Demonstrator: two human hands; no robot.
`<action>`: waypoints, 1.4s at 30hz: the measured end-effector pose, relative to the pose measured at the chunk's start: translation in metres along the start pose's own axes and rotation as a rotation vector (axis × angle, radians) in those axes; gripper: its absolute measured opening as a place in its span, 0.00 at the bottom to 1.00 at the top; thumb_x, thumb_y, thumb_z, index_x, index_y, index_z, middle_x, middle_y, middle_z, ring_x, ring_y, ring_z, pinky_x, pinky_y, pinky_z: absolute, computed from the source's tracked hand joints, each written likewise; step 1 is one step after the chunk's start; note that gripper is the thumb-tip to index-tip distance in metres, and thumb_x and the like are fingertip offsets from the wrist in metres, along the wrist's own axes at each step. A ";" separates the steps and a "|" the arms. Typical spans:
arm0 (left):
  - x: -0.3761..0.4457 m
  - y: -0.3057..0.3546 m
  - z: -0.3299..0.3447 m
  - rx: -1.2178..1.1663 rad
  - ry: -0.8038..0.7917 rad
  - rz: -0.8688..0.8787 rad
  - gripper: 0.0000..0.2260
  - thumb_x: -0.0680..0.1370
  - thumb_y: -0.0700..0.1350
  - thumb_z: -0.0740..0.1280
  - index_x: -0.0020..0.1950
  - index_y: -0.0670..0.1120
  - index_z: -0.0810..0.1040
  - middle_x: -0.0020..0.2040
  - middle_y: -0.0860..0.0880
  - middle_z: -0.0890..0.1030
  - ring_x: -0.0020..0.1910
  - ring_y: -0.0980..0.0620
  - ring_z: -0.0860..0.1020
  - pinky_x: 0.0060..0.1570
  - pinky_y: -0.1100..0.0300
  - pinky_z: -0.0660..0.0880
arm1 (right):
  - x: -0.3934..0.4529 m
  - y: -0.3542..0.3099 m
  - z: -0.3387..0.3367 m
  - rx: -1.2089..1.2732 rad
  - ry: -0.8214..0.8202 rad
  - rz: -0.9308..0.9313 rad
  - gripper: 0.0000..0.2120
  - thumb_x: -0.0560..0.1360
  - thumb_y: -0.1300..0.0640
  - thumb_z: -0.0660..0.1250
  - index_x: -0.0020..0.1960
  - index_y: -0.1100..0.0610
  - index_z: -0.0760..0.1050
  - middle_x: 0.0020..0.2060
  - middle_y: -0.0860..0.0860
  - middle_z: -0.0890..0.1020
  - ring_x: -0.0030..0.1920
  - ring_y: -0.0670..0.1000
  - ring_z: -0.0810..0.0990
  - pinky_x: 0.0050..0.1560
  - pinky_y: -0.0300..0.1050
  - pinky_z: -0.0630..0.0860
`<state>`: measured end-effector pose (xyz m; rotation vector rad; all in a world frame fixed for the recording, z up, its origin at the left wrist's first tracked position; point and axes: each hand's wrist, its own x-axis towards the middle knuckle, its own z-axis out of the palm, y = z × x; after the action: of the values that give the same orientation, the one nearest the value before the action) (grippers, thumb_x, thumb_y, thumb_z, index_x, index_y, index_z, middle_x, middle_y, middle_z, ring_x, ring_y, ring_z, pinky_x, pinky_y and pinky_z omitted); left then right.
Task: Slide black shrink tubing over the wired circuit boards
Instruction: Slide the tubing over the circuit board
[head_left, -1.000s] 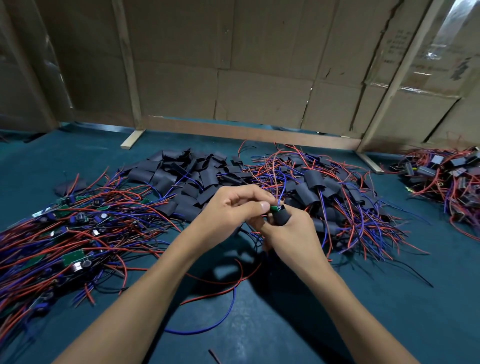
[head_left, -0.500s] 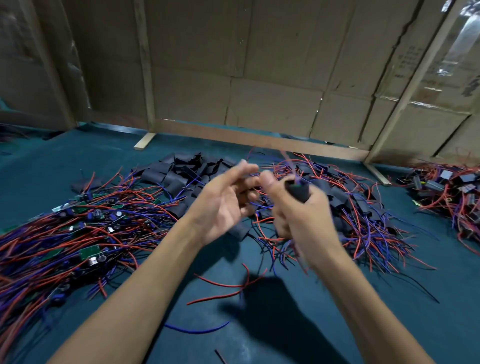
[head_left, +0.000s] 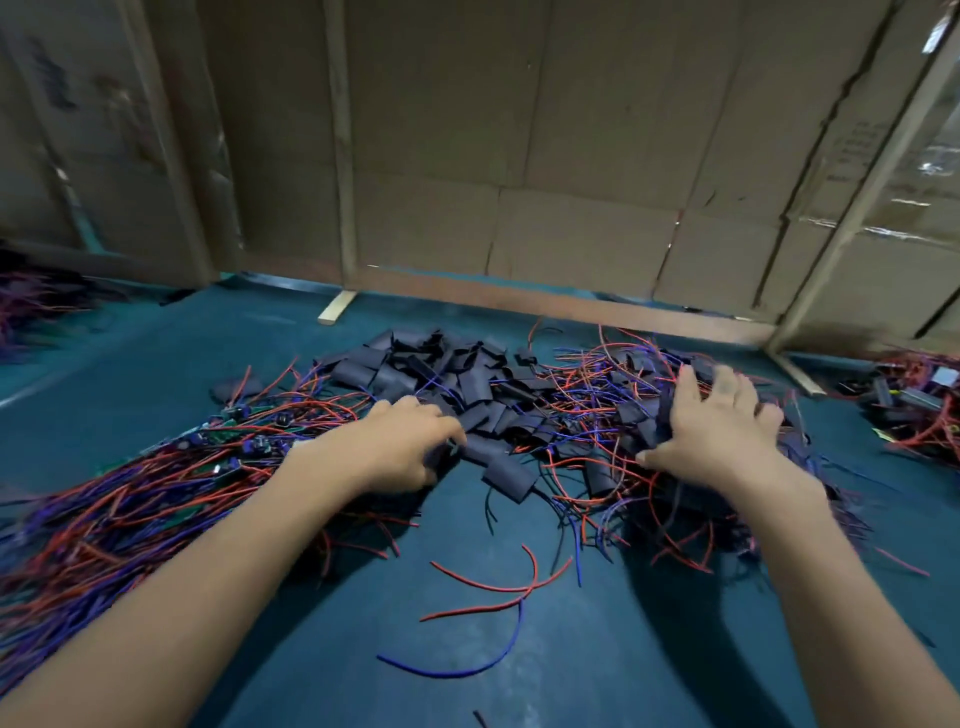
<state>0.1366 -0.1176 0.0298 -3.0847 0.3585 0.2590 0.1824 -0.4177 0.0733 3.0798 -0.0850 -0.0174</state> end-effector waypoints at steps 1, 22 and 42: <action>0.001 -0.001 -0.001 0.056 0.017 0.009 0.24 0.78 0.51 0.69 0.73 0.58 0.67 0.69 0.51 0.73 0.69 0.46 0.66 0.64 0.47 0.63 | -0.009 -0.008 0.000 0.003 0.115 -0.023 0.57 0.69 0.40 0.75 0.82 0.59 0.42 0.79 0.65 0.47 0.80 0.66 0.47 0.76 0.66 0.53; -0.012 -0.016 -0.047 -1.185 0.874 -0.014 0.30 0.71 0.35 0.78 0.71 0.49 0.75 0.51 0.42 0.85 0.47 0.42 0.85 0.50 0.47 0.83 | -0.065 -0.188 0.076 0.491 0.092 -0.690 0.17 0.81 0.46 0.65 0.64 0.54 0.78 0.58 0.55 0.80 0.62 0.61 0.72 0.61 0.55 0.64; 0.017 -0.010 0.006 -0.770 1.148 -0.113 0.18 0.73 0.43 0.77 0.63 0.47 0.81 0.54 0.53 0.84 0.50 0.61 0.80 0.54 0.67 0.76 | -0.049 -0.052 0.012 0.378 0.259 -0.668 0.06 0.76 0.62 0.69 0.44 0.60 0.84 0.43 0.54 0.81 0.44 0.59 0.79 0.48 0.53 0.75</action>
<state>0.1539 -0.1112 0.0215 -3.5209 0.0613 -1.8117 0.1364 -0.3641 0.0590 3.2604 1.0558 0.4040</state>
